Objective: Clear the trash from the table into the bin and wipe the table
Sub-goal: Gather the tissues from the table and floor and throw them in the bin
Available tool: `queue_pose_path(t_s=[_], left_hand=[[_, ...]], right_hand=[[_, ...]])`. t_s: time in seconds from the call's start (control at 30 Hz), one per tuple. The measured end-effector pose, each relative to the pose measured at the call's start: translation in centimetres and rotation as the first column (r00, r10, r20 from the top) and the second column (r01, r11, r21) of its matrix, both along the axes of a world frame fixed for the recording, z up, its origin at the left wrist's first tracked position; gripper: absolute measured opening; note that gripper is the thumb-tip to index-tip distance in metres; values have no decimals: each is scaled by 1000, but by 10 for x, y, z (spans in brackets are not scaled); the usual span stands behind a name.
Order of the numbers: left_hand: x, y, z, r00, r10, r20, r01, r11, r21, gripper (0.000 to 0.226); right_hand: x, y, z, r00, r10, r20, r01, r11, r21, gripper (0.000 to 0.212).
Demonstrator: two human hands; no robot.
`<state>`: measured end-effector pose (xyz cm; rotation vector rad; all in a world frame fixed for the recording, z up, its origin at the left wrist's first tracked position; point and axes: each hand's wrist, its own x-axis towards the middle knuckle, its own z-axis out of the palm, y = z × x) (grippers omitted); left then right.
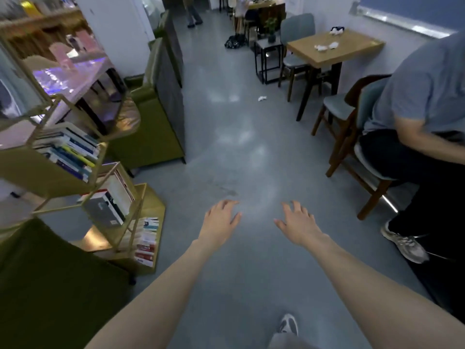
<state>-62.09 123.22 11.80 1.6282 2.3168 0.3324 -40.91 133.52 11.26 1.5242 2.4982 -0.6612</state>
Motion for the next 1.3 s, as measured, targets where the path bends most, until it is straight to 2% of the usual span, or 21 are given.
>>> queue_pose_path(t_s=[0.2,0.37,0.53,0.77,1.03,1.3], left_hand=[[-24,83,12,998,61,-13,-60,997,43,45],[-48,150,5,996,89,0,-89,996,-15,48],[-71,225,-4,999,51,10,-51,999,-8,53],[-120,359,-13,993,-23,113,21,1000,21,52],[-190,495,-9,982,-118,145,110,992,59,54],[-230,609,-9,973,-177,146,172,984,48,56]], right_hand=[[-21,96,0,998,20,-56,-21,1000,-11,64],[-37,169,-6,998,12,-54,-14,999,-34,65],[-55,234,-15,1000,-1,-26,0,999,-47,64],[-106,348,-6,998,-52,26,53,998,-33,66],[-181,469,10,992,-122,-3,122,992,-26,66],[-209,570,-8,986,-167,3,167,986,-24,66]])
